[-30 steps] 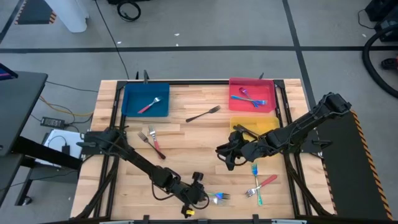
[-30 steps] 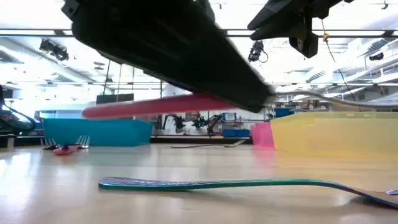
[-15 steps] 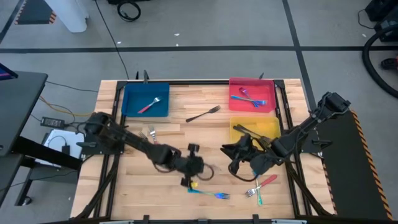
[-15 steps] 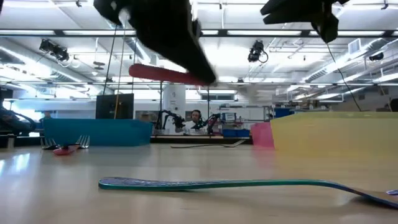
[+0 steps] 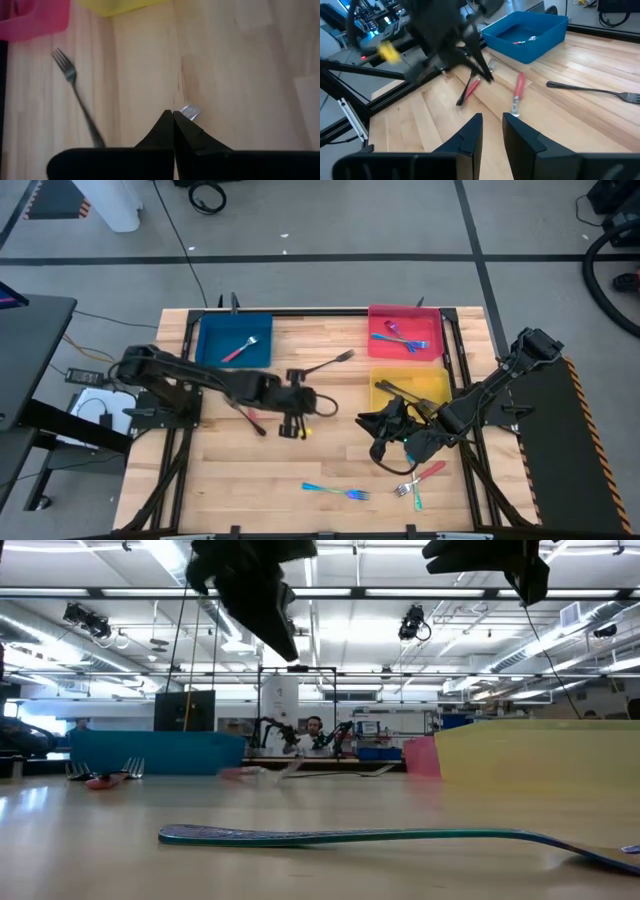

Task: Sort silverware by color (type)
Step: Put the red fork into the blue bin

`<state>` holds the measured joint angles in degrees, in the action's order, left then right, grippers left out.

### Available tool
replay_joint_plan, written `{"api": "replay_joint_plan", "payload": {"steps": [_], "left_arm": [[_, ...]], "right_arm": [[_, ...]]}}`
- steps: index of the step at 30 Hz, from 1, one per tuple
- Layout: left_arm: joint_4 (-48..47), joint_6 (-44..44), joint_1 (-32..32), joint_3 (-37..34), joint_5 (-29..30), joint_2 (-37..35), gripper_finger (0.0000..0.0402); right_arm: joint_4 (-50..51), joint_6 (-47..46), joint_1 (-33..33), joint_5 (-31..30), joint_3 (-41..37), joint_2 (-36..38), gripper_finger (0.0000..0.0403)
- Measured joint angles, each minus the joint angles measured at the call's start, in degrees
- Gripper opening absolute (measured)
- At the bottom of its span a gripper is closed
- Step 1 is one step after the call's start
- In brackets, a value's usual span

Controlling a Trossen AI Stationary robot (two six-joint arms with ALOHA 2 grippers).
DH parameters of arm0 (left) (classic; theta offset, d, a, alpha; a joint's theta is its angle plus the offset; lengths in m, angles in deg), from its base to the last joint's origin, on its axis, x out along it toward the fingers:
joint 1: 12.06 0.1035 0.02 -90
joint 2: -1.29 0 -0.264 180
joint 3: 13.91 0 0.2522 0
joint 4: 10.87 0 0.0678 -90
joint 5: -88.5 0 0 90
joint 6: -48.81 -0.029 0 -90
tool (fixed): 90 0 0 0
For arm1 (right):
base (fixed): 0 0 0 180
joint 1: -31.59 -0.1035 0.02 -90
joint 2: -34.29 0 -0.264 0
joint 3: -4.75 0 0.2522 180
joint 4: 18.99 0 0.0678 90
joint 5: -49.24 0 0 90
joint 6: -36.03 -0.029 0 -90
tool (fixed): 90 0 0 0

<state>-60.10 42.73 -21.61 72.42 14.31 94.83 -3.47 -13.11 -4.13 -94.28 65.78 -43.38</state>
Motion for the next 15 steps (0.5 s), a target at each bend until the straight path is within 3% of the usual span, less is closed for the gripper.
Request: {"api": "replay_joint_plan", "payload": {"steps": [9, 15], "left_arm": [[-15.0, -1.0, 4.2, 0.0, -6.9, -10.8, 0.0001], [-23.6, 1.0, 4.9, 0.0, -7.2, -11.9, 0.0001]], "right_arm": [[-4.3, 5.8, 2.5, 0.5, 0.0, 0.0, 0.0082], [-7.9, 14.4, 7.3, 1.3, 0.0, 0.0, 0.0082]]}}
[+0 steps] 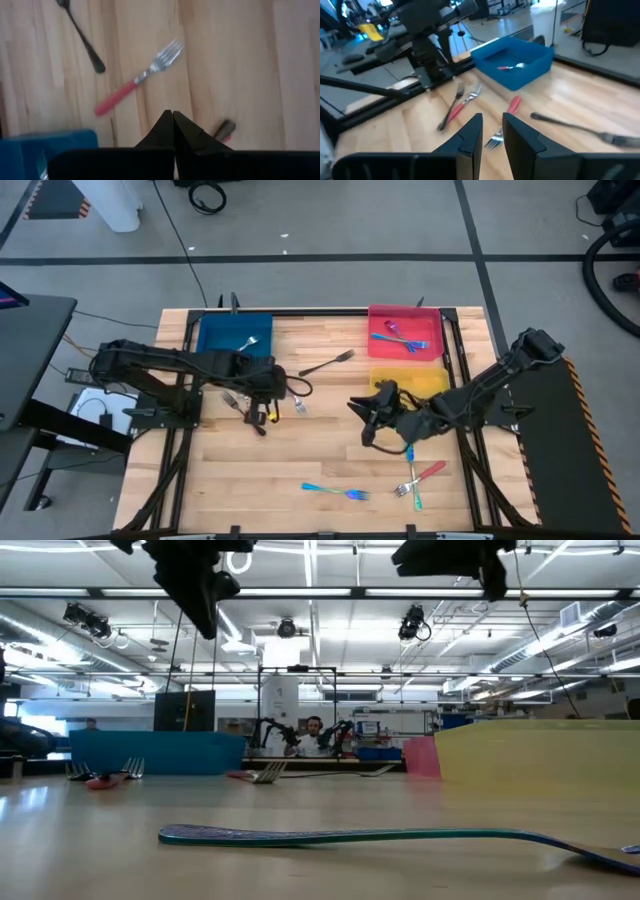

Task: Sort silverware by color (type)
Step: Put the red fork into the blue bin

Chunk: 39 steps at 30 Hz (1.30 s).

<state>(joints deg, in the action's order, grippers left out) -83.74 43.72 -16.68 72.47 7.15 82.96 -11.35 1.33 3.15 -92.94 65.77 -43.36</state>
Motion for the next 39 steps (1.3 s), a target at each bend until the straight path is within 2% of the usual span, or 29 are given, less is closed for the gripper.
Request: {"api": "replay_joint_plan", "payload": {"steps": [5, 10, 15, 21, 30, 39], "left_arm": [[-0.2, -5.3, 1.1, 0.0, 0.0, 2.0, 0.0014], [-0.1, -11.5, 4.1, 0.0, 0.1, 4.6, 0.0057], [0.6, -17.5, 8.3, 0.0, -0.1, 8.3, 0.0095], [4.4, -23.1, 13.0, 0.0, -8.2, 14.3, 0.0105], [12.4, -33.0, 16.3, 0.0, -8.4, 22.2, 0.0105], [13.5, -34.6, 17.4, 0.0, -8.5, 28.6, 0.0105]], "right_arm": [[-2.8, 9.1, 4.4, 4.4, 0.0, 0.0, 0.0082], [-7.1, 16.7, 8.8, 7.0, 0.0, 0.2, 0.0082], [-6.3, 20.0, 12.1, 7.4, 0.0, 3.0, 0.0082], [2.3, 23.0, 13.8, 8.5, 0.0, 8.2, 0.0082], [12.5, 26.2, 16.3, 9.6, 0.0, 14.4, 0.0082], [19.8, 29.0, 19.1, 9.9, 0.0, 18.1, 0.0082]]}}
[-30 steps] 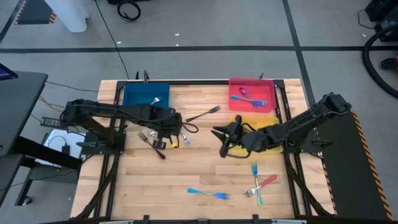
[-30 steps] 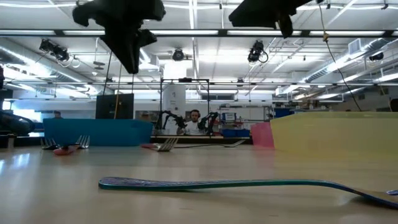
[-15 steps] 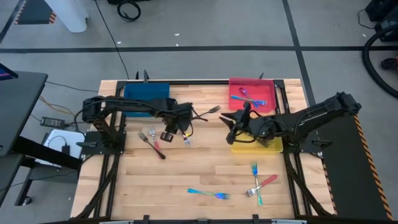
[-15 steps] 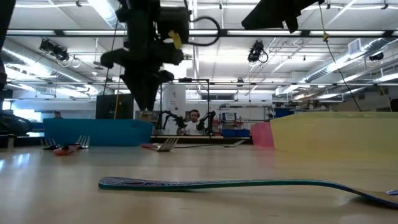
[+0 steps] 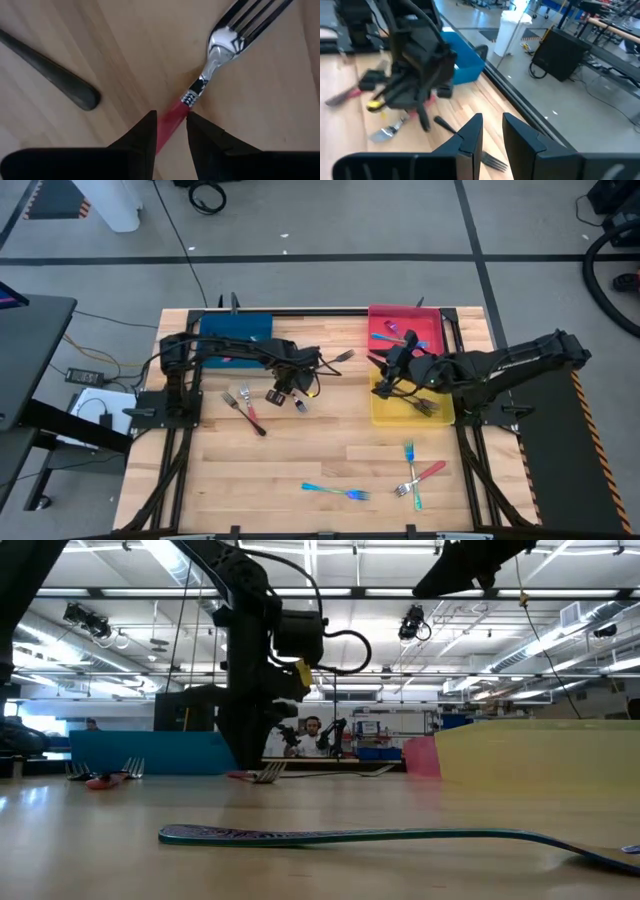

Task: Sort silverware by color (type)
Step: Put the red fork into the blue bin

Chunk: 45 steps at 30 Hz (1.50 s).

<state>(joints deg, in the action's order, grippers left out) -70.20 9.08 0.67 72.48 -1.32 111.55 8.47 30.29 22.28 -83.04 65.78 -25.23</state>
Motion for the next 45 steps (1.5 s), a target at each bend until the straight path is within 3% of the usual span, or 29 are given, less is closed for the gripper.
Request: {"api": "replay_joint_plan", "payload": {"steps": [7, 15, 23, 25, 35, 45], "left_arm": [[2.2, -2.6, -0.4, 0.0, -0.9, 1.3, 0.0105], [2.5, -2.4, 0.5, 0.4, -2.0, 5.5, 0.0103], [3.9, -0.1, 3.1, 0.0, -3.4, 3.0, 0.0037], [4.5, 0.4, 3.8, -0.1, -3.6, 2.4, 0.0036], [5.3, 0.6, 5.4, -0.1, -7.8, 1.5, 0.0036], [5.6, 0.1, 9.0, 0.1, -5.9, -4.7, 0.0036]], "right_arm": [[3.9, 0.7, 2.4, 0.4, 0.0, 0.8, 0.0082], [4.9, 1.5, 3.9, 5.3, 0.0, 0.7, 0.0082], [6.1, 1.6, 3.9, 4.4, 0.0, 1.6, 0.0082], [6.0, 2.6, 3.9, 4.4, 0.0, 2.5, 0.0082], [5.4, 8.6, 3.9, -5.2, 0.0, 9.6, 0.0082], [6.0, 10.9, 4.2, -6.1, 0.0, 14.4, 0.0082]]}}
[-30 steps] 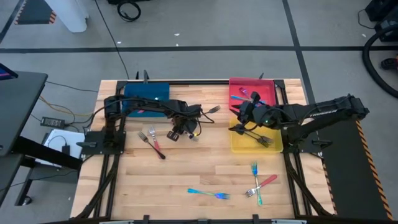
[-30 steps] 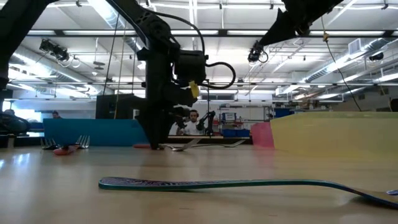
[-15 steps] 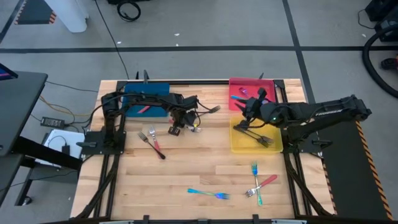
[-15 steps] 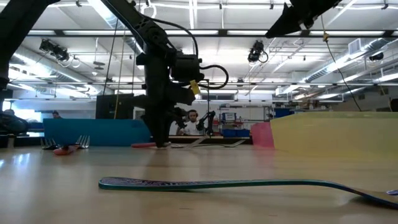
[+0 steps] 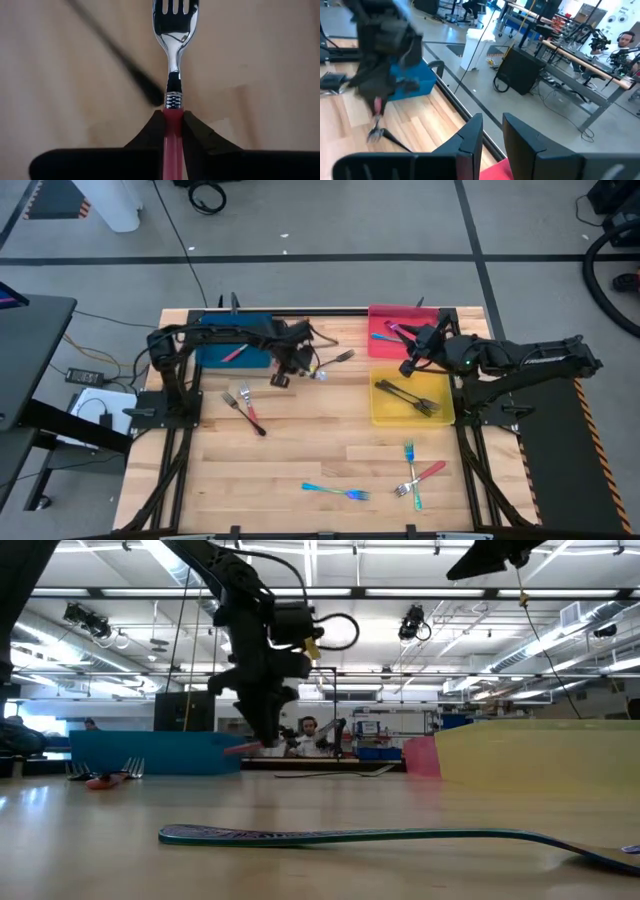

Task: Sort silverware by color (type)
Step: Put the red fork into the blue bin

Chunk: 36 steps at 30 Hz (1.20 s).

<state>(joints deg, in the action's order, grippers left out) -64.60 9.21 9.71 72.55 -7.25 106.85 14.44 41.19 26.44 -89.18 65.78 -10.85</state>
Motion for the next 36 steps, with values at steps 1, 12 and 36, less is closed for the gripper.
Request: {"api": "replay_joint_plan", "payload": {"steps": [1, 12, 36], "left_arm": [[-0.4, 0.2, 0.8, 0.0, 0.4, -0.9, 0.0036], [-3.4, 3.1, 12.6, 0.1, 5.1, -10.6, 0.0021], [11.1, 2.5, 14.3, 0.1, 1.3, -11.2, 0.0001]], "right_arm": [[0.4, 0.3, 0.2, 0.0, 0.0, 0.0, 0.0082], [4.4, 0.6, 4.6, 0.5, -0.2, -1.0, 0.0082], [4.7, 0.4, 10.1, 5.2, -0.5, -1.0, 0.0082]]}}
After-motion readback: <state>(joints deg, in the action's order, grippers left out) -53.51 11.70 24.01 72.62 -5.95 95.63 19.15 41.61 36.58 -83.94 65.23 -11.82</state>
